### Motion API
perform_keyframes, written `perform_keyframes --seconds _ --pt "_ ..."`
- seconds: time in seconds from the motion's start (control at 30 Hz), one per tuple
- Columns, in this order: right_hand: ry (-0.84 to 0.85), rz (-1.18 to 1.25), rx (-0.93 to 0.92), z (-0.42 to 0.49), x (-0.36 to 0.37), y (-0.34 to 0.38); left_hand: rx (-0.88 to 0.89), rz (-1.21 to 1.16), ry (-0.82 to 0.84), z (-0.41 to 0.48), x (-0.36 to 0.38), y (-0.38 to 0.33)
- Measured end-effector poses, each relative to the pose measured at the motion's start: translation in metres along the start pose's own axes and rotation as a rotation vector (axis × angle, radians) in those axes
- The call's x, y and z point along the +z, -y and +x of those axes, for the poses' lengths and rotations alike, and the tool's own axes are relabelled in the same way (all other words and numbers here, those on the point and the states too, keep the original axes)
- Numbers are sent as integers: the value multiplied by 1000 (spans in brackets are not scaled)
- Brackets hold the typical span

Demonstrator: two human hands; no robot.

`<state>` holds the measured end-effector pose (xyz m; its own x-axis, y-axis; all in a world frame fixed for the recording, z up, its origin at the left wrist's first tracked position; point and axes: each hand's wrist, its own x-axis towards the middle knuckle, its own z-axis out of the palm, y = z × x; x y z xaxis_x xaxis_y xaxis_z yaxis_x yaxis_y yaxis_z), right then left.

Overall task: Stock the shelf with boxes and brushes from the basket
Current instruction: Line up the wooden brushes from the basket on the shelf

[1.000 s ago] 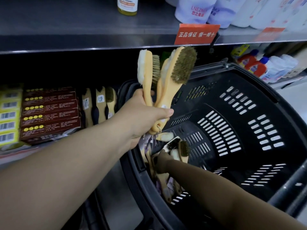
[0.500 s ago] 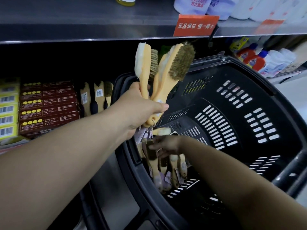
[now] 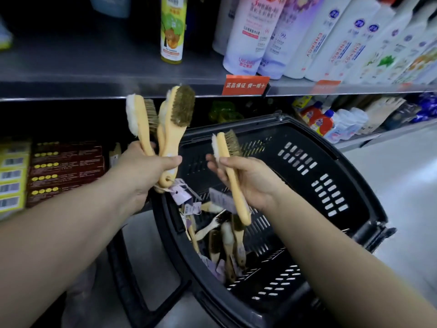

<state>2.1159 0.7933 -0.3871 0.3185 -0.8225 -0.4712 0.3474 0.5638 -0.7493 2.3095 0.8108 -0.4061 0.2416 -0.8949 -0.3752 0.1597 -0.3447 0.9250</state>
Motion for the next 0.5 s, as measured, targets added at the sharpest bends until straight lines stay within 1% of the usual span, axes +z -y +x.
perform_keyframes --seconds 0.07,0.17,0.33,0.5 --pt "33 32 -7 -6 18 -4 14 -7 -82 -2 -13 2" --pt "52 -66 13 -12 40 -7 -2 -31 -136 -4 -26 3" --pt "91 -65 23 -17 60 -6 -24 -86 -82 -6 -29 5" --pt "86 -106 -27 -17 64 -2 -32 -93 -33 -12 -19 7"
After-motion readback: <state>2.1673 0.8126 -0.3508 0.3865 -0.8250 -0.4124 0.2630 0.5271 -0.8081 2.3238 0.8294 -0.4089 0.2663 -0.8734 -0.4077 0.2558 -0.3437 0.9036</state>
